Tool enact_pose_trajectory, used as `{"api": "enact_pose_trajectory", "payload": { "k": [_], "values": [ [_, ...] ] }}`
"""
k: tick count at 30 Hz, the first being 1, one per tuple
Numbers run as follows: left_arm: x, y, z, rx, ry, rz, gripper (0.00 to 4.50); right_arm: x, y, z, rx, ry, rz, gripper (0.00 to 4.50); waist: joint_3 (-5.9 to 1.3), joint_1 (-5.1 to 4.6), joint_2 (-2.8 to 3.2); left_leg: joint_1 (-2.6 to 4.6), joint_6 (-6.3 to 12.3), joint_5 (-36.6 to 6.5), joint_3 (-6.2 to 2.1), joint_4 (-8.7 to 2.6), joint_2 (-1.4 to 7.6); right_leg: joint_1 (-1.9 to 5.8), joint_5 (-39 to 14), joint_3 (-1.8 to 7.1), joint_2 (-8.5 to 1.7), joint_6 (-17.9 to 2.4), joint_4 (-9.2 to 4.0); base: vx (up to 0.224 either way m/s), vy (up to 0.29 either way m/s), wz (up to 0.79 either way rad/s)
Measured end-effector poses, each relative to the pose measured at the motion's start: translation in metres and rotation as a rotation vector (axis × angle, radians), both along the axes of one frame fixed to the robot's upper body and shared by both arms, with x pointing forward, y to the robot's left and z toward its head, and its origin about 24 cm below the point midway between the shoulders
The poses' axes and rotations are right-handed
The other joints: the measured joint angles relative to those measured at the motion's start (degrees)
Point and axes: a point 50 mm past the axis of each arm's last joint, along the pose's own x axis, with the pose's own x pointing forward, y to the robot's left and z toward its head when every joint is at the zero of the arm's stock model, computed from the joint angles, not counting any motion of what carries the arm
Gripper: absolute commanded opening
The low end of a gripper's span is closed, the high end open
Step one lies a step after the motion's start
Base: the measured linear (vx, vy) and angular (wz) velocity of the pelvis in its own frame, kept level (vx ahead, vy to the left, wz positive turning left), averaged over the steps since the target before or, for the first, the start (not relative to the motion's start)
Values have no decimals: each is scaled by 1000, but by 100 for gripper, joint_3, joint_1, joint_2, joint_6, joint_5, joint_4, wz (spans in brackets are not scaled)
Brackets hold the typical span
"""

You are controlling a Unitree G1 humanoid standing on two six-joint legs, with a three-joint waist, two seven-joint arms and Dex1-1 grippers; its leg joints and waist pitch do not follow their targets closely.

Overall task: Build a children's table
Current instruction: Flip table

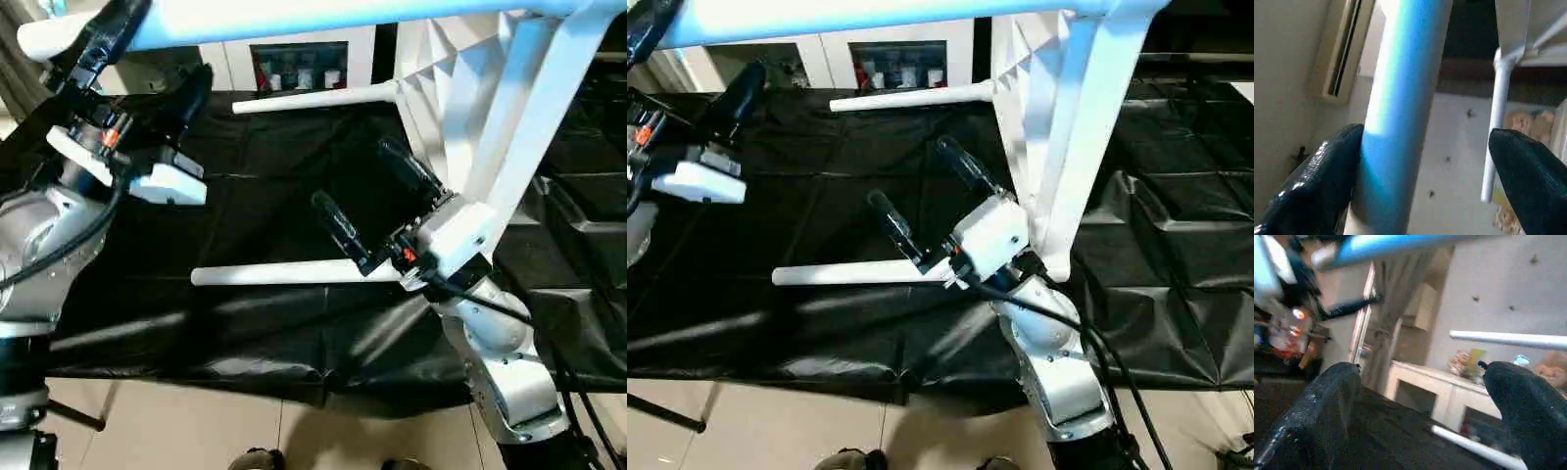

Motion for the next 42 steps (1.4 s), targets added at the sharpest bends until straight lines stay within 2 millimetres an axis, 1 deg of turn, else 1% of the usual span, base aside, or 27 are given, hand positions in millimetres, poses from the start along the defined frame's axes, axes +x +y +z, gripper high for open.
{"api": "enact_pose_trajectory", "payload": {
  "k": [2, 5, 6, 9, 10, 14, 16, 18, 21, 23, 27, 28, 29, 30, 33, 36, 38, 39, 42],
  "values": [
    [1, 1, 3, -6, -12, 4, 450, -1, 0, 2, 7, -4, 14, 447, -1, 18, 2, 0, 0, 0, 0, 1, 0, 0, 0, 1, 0, 0, 0, 0, 0, 0],
    [3, 3, 2, -18, -6, 14, 450, -1, 1, 1, 5, 6, 23, 447, -3, 25, 7, 0, 0, 0, -1, 2, 0, 0, 0, 0, 0, 0, 1, 0, 0, 0],
    [4, 4, 1, -22, -2, 19, 432, -1, 1, 1, 4, 7, 23, 450, -3, 31, 7, 0, 0, 0, -2, 2, 0, 0, 0, 0, 0, 0, 2, 0, 0, 0],
    [9, 8, 4, -46, 5, 36, 421, -1, 1, 1, 2, 14, 22, 450, -3, 67, 7, 1, -1, 0, -5, 2, 0, 0, 0, -2, 0, 0, 5, 0, 0, 0],
    [9, 9, 6, -47, 3, 37, 404, -1, 1, 0, 1, 17, 23, 450, -3, 74, 7, 1, -1, 0, -5, 2, 0, -1, 1, -1, 0, 0, 5, 0, 0, 0],
    [10, 11, 7, -50, 9, 42, 379, -1, 2, 0, -5, 24, 25, 450, -3, 108, 8, 0, -1, 0, -5, 2, -1, -1, 0, -1, 0, 0, 5, 0, 0, 0],
    [11, 11, 5, -54, 18, 38, 359, -1, 2, 0, -6, 24, 25, 450, -3, 112, 8, 0, -1, 0, -6, 2, -1, -1, 0, -1, 0, 0, 4, 0, 0, 0],
    [11, 11, 6, -64, 17, 31, 353, -1, 2, 0, -8, 24, 25, 450, -3, 115, 8, 0, -1, 0, -6, 2, -1, 0, 0, -1, 0, 0, 4, 0, 0, 0],
    [11, 11, 6, -74, 19, 21, 325, -1, 2, -1, -13, 23, 26, 450, -3, 116, 8, 0, -1, 0, -6, 2, -1, 0, 0, -1, 0, 0, 4, 0, 0, 0],
    [11, 10, 6, -80, 20, 16, 316, -1, 2, -1, -16, 22, 25, 450, -3, 116, 8, 0, -1, 0, -6, 2, -1, 0, 0, -1, 0, 0, 4, 0, 0, 0],
    [10, 10, 7, -100, 22, 5, 270, -1, 3, -1, -34, 16, 18, 450, -3, 119, 8, 1, -1, 0, -7, 2, -1, 0, 0, 0, 0, 0, 5, 0, 0, 0],
    [10, 10, 8, -103, 20, 2, 270, -1, 3, -1, -36, 16, 18, 450, -3, 120, 8, 1, -1, 0, -7, 2, -1, 0, 0, -1, 0, 0, 5, 0, 0, 0],
    [9, 10, 8, -106, 21, 0, 260, -1, 3, -2, -39, 15, 17, 450, -3, 120, 7, 1, -1, 0, -7, 2, -1, 1, 0, 0, 0, 1, 5, 0, 0, 0],
    [9, 10, 8, -107, 22, 1, 239, -1, 3, -2, -41, 15, 17, 450, -3, 120, 7, 1, -1, 0, -7, 2, -1, 0, 0, -1, 0, 1, 5, 0, 0, 0],
    [9, 10, 9, -120, 24, -1, 230, -1, 3, -2, -42, 14, 16, 450, -3, 123, 7, 1, -1, 0, -8, 2, -1, 1, 0, -1, 0, 1, 5, 0, 0, 0],
    [9, 10, 10, -128, 36, 0, 192, -1, 3, -2, -48, 12, 12, 450, -3, 125, 7, 0, -1, 0, -8, 2, -2, 1, -1, 0, 0, 1, 5, 0, 0, 0],
    [10, 11, 8, -116, 60, 15, 192, -1, 3, -2, -50, 11, 11, 450, -3, 126, 10, 0, -2, 0, -8, 1, -3, 0, -1, 0, 0, 1, 5, 0, 0, 0],
    [10, 11, 8, -119, 66, 16, 180, -1, 3, -2, -52, 10, 10, 450, -3, 131, 11, 0, -2, 0, -9, -1, -3, 0, -1, -1, 0, 2, 5, 0, 0, 0],
    [10, 10, 9, -127, 84, 25, 176, -1, 3, -2, -62, 7, 4, 450, -10, 132, 23, 0, -2, 0, -10, -1, -3, 0, -1, 0, 0, 3, 4, 0, 0, 0]
  ]
}}
